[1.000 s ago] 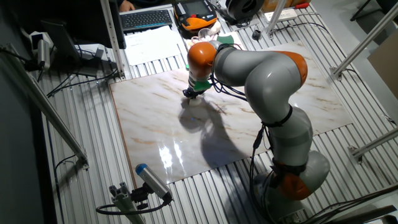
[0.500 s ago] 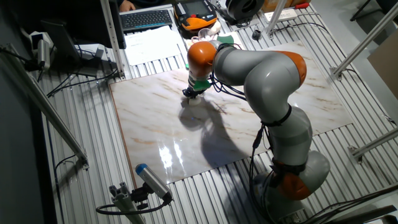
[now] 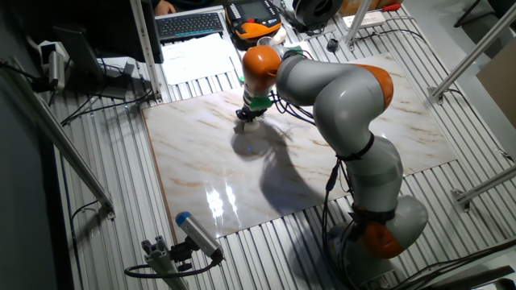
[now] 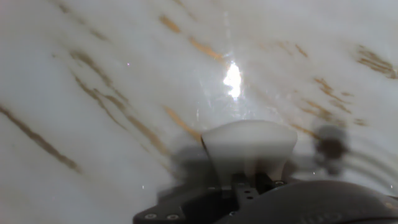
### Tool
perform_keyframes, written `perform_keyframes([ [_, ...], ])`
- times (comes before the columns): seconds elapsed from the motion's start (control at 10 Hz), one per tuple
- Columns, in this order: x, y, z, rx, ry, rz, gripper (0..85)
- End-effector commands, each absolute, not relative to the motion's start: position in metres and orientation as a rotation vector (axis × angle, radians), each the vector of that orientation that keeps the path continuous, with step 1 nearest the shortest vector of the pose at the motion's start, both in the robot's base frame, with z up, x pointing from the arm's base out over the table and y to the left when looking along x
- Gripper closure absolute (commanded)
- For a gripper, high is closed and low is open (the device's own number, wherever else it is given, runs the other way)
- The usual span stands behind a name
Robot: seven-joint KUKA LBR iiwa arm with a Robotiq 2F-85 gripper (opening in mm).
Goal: Clean the tabletop with a sponge
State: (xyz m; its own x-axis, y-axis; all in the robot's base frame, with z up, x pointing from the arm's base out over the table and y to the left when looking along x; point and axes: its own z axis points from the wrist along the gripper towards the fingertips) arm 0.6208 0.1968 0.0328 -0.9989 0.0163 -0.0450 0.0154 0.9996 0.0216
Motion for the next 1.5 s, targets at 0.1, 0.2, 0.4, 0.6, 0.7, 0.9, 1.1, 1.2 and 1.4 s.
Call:
perform_keyframes([
  [0.1,0.629,0.195,0.035,0.018,3.101,0.031,85.0],
  [0.2,0.636,0.191,0.036,0.008,3.103,0.031,85.0],
  [0.4,0.644,0.186,0.034,-0.013,3.101,0.026,85.0],
  [0.6,0.644,0.184,0.033,-0.016,3.098,0.029,85.0],
  [0.7,0.644,0.183,0.032,-0.023,3.095,0.019,85.0],
  [0.9,0.642,0.176,0.031,-0.042,3.092,0.022,85.0],
  [1.1,0.638,0.169,0.029,-0.056,3.082,0.025,85.0],
  [1.2,0.637,0.167,0.029,-0.061,3.082,0.03,85.0],
  [1.4,0.635,0.158,0.033,-0.073,3.084,0.047,85.0],
])
